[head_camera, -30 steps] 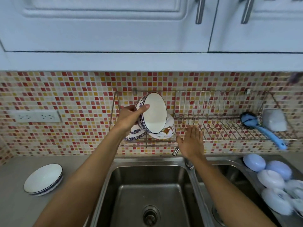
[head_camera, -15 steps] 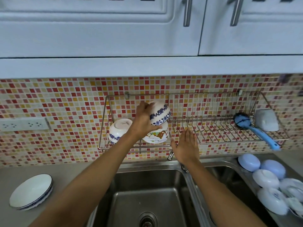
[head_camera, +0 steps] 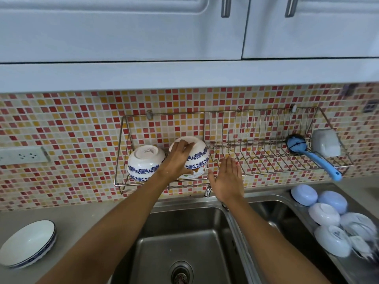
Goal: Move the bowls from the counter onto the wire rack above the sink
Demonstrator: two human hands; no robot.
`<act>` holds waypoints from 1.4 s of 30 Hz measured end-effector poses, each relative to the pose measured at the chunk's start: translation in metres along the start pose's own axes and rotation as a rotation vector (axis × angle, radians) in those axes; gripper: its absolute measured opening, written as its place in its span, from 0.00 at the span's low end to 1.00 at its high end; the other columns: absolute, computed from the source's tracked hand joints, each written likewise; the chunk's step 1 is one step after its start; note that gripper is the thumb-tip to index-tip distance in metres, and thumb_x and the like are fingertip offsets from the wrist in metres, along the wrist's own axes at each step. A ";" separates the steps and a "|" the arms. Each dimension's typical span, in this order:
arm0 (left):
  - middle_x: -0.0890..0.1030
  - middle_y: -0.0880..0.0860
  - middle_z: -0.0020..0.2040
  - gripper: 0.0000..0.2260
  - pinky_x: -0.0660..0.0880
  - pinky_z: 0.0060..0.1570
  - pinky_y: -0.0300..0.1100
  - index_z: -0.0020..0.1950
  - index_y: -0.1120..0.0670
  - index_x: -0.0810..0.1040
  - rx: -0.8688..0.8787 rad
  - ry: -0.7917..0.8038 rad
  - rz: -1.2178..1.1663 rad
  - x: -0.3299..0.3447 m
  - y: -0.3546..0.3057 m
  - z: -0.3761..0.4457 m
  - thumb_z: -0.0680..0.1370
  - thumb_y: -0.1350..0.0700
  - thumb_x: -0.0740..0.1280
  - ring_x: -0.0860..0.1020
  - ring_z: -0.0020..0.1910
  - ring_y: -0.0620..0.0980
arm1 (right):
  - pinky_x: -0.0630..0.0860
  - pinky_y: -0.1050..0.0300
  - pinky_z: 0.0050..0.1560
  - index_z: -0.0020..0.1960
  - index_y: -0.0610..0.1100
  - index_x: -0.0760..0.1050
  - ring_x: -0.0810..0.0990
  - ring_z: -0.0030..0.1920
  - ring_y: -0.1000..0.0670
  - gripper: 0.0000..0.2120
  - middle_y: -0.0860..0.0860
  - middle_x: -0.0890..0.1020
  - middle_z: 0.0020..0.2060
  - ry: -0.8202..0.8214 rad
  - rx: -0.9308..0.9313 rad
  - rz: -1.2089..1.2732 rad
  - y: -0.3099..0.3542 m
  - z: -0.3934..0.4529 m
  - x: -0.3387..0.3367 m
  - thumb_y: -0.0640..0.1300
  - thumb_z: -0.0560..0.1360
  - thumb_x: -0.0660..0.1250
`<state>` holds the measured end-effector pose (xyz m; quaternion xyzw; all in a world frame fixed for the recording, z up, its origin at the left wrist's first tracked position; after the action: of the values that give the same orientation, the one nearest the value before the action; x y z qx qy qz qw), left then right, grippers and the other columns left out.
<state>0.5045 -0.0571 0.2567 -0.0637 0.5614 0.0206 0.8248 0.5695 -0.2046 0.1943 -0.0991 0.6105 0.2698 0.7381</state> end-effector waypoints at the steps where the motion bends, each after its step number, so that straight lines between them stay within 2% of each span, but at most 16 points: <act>1: 0.62 0.60 0.70 0.45 0.65 0.70 0.55 0.75 0.57 0.57 0.001 0.010 0.004 0.005 0.001 -0.001 0.66 0.48 0.77 0.62 0.70 0.60 | 0.37 0.49 0.76 0.78 0.37 0.42 0.42 0.78 0.45 0.37 0.41 0.46 0.78 -0.003 0.002 0.002 0.000 0.000 0.000 0.63 0.79 0.40; 5: 0.61 0.59 0.72 0.44 0.62 0.71 0.51 0.76 0.55 0.56 -0.010 0.028 0.018 0.015 0.003 -0.001 0.67 0.48 0.77 0.60 0.72 0.58 | 0.37 0.49 0.76 0.78 0.38 0.43 0.42 0.78 0.45 0.37 0.41 0.46 0.78 -0.014 0.006 0.018 0.000 0.001 0.001 0.63 0.79 0.40; 11: 0.61 0.58 0.72 0.45 0.63 0.71 0.51 0.75 0.55 0.56 0.009 0.025 0.018 0.018 0.004 -0.001 0.66 0.49 0.78 0.60 0.72 0.58 | 0.38 0.49 0.76 0.78 0.37 0.43 0.43 0.78 0.45 0.37 0.41 0.47 0.78 -0.022 0.005 0.005 -0.001 0.001 0.002 0.63 0.79 0.40; 18: 0.62 0.56 0.74 0.40 0.63 0.71 0.51 0.75 0.53 0.58 0.028 0.008 -0.039 0.020 0.005 -0.006 0.69 0.49 0.75 0.60 0.73 0.57 | 0.37 0.50 0.76 0.78 0.38 0.43 0.43 0.78 0.45 0.37 0.42 0.47 0.78 -0.017 0.004 0.012 -0.001 0.001 0.002 0.63 0.79 0.39; 21: 0.61 0.54 0.76 0.36 0.60 0.73 0.51 0.76 0.51 0.58 0.014 -0.023 -0.091 0.020 0.010 -0.010 0.73 0.47 0.71 0.59 0.75 0.55 | 0.37 0.50 0.75 0.78 0.38 0.43 0.43 0.78 0.45 0.37 0.41 0.48 0.78 -0.022 0.001 0.009 -0.001 0.002 0.003 0.63 0.79 0.39; 25: 0.59 0.52 0.77 0.29 0.57 0.75 0.52 0.77 0.51 0.56 -0.069 -0.074 -0.124 0.024 0.021 -0.015 0.79 0.42 0.59 0.55 0.76 0.53 | 0.37 0.50 0.75 0.78 0.38 0.43 0.43 0.78 0.45 0.38 0.42 0.48 0.78 -0.028 0.002 0.003 -0.002 0.002 0.004 0.64 0.79 0.38; 29: 0.58 0.50 0.78 0.27 0.55 0.76 0.50 0.77 0.51 0.55 -0.057 -0.053 -0.119 0.027 0.022 -0.015 0.80 0.43 0.56 0.52 0.77 0.50 | 0.37 0.50 0.75 0.78 0.38 0.43 0.43 0.78 0.45 0.38 0.42 0.47 0.78 -0.026 0.006 0.006 -0.002 0.002 0.004 0.64 0.78 0.38; 34: 0.51 0.52 0.79 0.27 0.47 0.77 0.46 0.78 0.54 0.48 -0.106 -0.086 -0.134 0.028 0.025 -0.023 0.82 0.45 0.49 0.48 0.78 0.49 | 0.37 0.50 0.75 0.78 0.38 0.43 0.43 0.78 0.45 0.37 0.42 0.47 0.78 -0.026 0.004 0.021 -0.002 0.002 0.004 0.63 0.79 0.39; 39: 0.48 0.55 0.79 0.29 0.40 0.74 0.45 0.78 0.56 0.44 -0.114 -0.104 0.085 0.029 0.020 -0.053 0.80 0.42 0.36 0.45 0.78 0.51 | 0.34 0.50 0.74 0.78 0.40 0.47 0.44 0.78 0.46 0.36 0.43 0.50 0.78 -0.082 -0.023 0.053 0.000 -0.003 0.002 0.63 0.79 0.37; 42: 0.48 0.56 0.78 0.29 0.37 0.76 0.47 0.78 0.56 0.45 -0.154 -0.103 0.170 0.038 0.026 -0.075 0.81 0.43 0.37 0.45 0.77 0.53 | 0.36 0.46 0.75 0.78 0.43 0.49 0.44 0.78 0.46 0.36 0.45 0.52 0.78 -0.166 -0.043 0.089 0.005 -0.018 0.006 0.63 0.78 0.33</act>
<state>0.4469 -0.0422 0.1919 -0.0778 0.5185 0.1365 0.8405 0.5529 -0.2074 0.1850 -0.0650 0.5448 0.3227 0.7712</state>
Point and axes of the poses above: each hand's wrist, its own z-axis towards the middle knuckle, its own x-axis out of the palm, y = z × x, the point moved 7 cm from there along z, towards the middle knuckle
